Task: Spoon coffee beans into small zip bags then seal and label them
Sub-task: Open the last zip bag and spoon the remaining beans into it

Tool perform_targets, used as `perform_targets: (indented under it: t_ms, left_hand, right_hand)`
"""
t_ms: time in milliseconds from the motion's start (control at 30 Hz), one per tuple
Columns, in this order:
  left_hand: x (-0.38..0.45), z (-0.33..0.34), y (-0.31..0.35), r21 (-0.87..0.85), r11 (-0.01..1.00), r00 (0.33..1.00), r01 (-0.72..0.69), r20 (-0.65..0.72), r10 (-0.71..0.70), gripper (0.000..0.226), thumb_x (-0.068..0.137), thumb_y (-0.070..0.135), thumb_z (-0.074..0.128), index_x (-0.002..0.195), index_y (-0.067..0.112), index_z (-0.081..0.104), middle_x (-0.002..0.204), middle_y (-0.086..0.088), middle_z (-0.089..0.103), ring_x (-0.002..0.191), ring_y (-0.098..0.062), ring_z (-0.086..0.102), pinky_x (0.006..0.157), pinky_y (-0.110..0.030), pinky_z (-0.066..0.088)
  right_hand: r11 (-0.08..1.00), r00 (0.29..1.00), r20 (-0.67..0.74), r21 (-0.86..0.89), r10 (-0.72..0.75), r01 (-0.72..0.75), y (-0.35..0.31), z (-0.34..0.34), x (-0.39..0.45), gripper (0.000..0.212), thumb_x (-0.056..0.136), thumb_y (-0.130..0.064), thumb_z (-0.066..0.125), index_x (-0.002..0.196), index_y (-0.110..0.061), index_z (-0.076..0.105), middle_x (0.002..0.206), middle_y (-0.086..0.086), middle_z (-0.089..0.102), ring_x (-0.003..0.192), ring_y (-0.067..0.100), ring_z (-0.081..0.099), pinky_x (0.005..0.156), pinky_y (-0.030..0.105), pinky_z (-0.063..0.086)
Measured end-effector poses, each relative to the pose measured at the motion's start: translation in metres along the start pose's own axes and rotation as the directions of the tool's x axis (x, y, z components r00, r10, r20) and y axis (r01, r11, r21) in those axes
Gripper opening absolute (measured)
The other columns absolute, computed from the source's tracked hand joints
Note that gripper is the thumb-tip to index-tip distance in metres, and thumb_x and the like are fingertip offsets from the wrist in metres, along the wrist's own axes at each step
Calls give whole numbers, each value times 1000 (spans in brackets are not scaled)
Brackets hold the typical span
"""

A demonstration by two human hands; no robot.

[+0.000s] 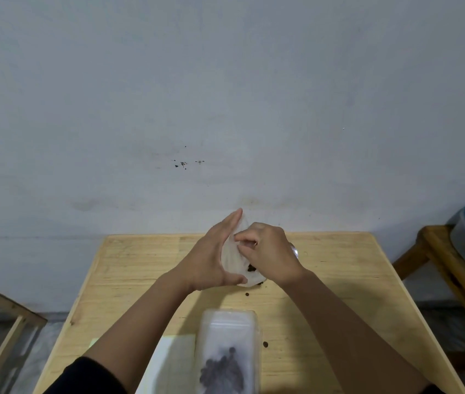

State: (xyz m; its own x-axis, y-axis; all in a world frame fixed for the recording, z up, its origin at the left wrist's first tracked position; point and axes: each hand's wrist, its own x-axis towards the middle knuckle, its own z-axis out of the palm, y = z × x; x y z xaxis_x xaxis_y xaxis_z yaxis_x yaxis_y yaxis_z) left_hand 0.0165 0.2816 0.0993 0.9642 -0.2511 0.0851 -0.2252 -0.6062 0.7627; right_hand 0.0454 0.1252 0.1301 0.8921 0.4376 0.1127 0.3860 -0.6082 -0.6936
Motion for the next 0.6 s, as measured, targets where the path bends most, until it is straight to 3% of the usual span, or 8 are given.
perform_targets:
  t_ms: [67, 233, 333, 433, 500, 600]
  left_hand:
    - [1, 1, -4, 20, 1000, 998, -23, -58, 25, 119, 57, 29, 88, 149, 33, 11, 152, 19, 19, 139, 7, 17, 108, -7, 18]
    - [-1, 2, -7, 29, 996, 970, -79, -229, 84, 96, 57, 25, 87, 137, 31, 34, 134, 11, 42, 125, 9, 36, 99, -3, 26]
    - [-7, 7, -16, 12, 999, 956, -42, -289, 44, 88, 58, 31, 84, 134, 30, 39, 129, 17, 43, 120, 7, 39, 97, -3, 28]
    - [-16, 13, -26, -30, 999, 945, 42, -323, -49, 86, 57, 34, 82, 132, 34, 40, 129, 16, 43, 118, 11, 39, 94, 0, 27]
    - [-19, 16, -30, -46, 995, 937, 85, -336, -96, 87, 56, 40, 80, 132, 34, 40, 129, 20, 41, 118, 14, 37, 93, 1, 26]
    - [-22, 20, -33, -39, 993, 928, 115, -353, -122, 89, 53, 49, 75, 133, 32, 39, 128, 19, 41, 117, 16, 36, 94, 2, 25]
  right_hand:
    - [1000, 998, 68, 26, -16, 14, 0, -1, 1, 27, 89, -8, 58, 111, -18, 70, 90, 3, 57, 75, 8, 51, 64, 2, 35]
    - [999, 983, 174, -2, -50, 51, 5, -4, -1, 43, 94, -4, 43, 121, -31, 62, 87, -1, 42, 73, 4, 43, 66, 1, 32]
    - [968, 990, 138, 248, 11, -46, 12, -7, -6, 36, 92, -9, 51, 112, -34, 67, 92, -5, 53, 83, 3, 54, 76, 7, 41]
    - [900, 979, -63, 408, 196, -154, 45, -1, -15, 24, 89, -17, 60, 107, -29, 69, 102, -10, 67, 91, 4, 62, 85, 19, 49]
    - [885, 895, -209, 350, 394, -308, 76, 8, -24, 24, 88, -18, 61, 111, -21, 68, 103, -5, 69, 89, 7, 61, 83, 20, 47]
    - [804, 762, -262, 245, 593, -541, 121, 23, -40, 28, 83, -12, 58, 110, -12, 65, 96, 3, 67, 86, 15, 58, 74, 24, 42]
